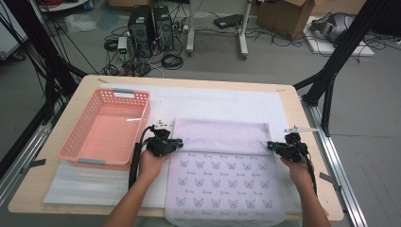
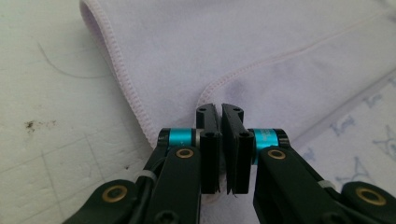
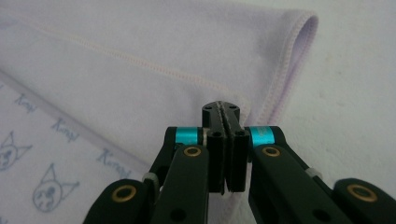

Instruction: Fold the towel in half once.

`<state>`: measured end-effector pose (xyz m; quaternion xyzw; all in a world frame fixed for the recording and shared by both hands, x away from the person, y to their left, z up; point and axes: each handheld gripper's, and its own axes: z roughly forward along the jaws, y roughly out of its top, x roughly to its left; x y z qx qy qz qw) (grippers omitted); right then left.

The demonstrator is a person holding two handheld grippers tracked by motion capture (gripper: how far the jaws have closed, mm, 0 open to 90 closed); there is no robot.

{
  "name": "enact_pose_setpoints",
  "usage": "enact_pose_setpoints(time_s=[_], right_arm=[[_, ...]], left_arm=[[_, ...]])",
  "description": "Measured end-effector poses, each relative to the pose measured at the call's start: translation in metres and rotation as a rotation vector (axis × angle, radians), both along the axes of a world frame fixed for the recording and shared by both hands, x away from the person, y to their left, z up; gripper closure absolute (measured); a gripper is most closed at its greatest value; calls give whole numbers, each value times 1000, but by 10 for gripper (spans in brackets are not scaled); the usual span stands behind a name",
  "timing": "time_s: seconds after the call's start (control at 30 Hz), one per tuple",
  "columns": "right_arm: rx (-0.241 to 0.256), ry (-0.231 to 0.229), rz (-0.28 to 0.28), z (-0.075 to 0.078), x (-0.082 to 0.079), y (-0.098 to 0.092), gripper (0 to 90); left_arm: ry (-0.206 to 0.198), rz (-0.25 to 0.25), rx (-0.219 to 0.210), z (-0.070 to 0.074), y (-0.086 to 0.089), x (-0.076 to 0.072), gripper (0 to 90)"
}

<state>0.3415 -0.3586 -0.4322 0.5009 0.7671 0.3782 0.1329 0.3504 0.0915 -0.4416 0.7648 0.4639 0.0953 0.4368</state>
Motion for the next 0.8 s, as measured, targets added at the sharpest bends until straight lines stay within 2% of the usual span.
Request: enact_pose_setpoints(time_s=[0.07, 0.17, 0.23, 0.33, 0.4, 0.43, 0.5, 0.53, 0.67, 0.8], right_arm=[[17, -12, -9, 0, -6, -4, 894], [31, -24, -11, 3, -11, -8, 891], [52, -45, -33, 5, -12, -10, 738], [85, -29, -48, 5, -9, -7, 539], [58, -23, -52, 1, -6, -2, 498], [33, -21, -51, -1, -4, 2, 559], [-2, -29, -41, -2, -5, 5, 780], [-11, -33, -41, -2, -6, 6, 850], [-9, -50, -22, 2, -13, 4, 864], [-2, -70, -11, 3, -26, -1, 864]], left_arm=[[-3, -9, -16, -1, 2, -4, 857], [-39, -16, -31, 1, 3, -12, 857], [-51, -11, -51, 2, 4, -13, 856], [-46, -15, -55, 0, 4, -13, 856], [-43, -12, -64, -2, 4, -13, 856], [-43, -11, -60, -2, 4, -13, 856], [-46, -10, -72, -3, 6, -14, 857], [-52, -11, -77, -3, 7, -16, 857], [-63, -13, -114, -2, 11, -23, 857], [-87, -36, -110, -3, 11, -35, 857]])
